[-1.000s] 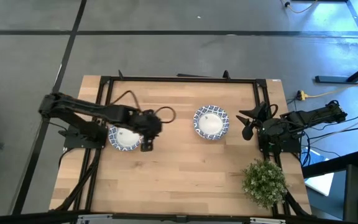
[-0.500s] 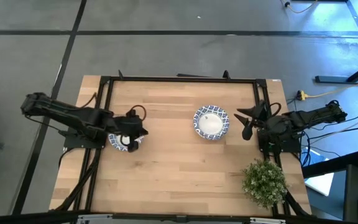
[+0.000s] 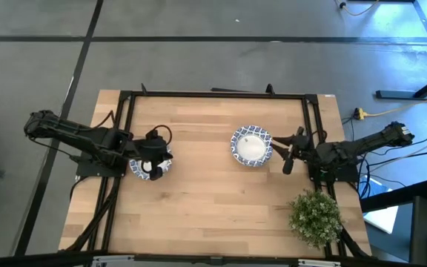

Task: Nest bowls inside each other
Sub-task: Stack the blue bowl on the blue bowls

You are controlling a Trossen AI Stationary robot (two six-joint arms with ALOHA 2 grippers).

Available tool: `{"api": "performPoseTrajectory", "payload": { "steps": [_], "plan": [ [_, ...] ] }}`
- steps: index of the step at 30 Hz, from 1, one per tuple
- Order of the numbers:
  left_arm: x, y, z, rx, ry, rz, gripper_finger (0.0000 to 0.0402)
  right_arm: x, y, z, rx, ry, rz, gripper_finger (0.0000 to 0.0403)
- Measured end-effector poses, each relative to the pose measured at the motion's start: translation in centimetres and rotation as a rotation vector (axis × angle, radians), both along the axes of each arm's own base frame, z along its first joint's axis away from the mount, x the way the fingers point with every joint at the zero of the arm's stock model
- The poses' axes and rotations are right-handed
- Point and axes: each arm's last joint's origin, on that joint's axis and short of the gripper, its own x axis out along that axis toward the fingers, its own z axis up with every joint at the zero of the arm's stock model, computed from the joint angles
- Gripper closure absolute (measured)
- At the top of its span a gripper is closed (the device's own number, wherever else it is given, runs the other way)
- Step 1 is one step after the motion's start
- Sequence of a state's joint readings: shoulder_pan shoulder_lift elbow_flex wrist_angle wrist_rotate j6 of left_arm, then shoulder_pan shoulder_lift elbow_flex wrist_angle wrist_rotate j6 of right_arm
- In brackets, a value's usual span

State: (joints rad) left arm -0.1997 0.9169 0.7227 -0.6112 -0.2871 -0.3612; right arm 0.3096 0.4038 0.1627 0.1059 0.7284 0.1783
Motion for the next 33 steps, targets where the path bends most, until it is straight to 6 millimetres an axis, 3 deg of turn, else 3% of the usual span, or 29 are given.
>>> {"api": "performPoseTrajectory", "payload": {
  "steps": [5, 18, 27, 33],
  "plan": [
    [-0.7, 0.1, -0.6, -0.032, 0.091, 0.046, 0.0381, 0.1, 0.2, -0.2, 0.044, -0.048, 0.057, 0.0267],
    [-0.7, 0.2, -0.7, -0.028, 0.089, 0.076, 0.04, 0.3, 0.4, 0.9, -0.024, -0.098, 0.117, 0.0267],
    [-2.3, 0.3, -5.9, -0.159, 0.249, 0.212, 0.0373, 0.2, 0.3, 0.9, -0.025, -0.098, 0.102, 0.0267],
    [-2.5, 0.2, -6.6, -0.223, 0.274, 0.221, 0.034, 0.2, 0.3, 0.9, -0.026, -0.095, 0.098, 0.0267]
  ]
}}
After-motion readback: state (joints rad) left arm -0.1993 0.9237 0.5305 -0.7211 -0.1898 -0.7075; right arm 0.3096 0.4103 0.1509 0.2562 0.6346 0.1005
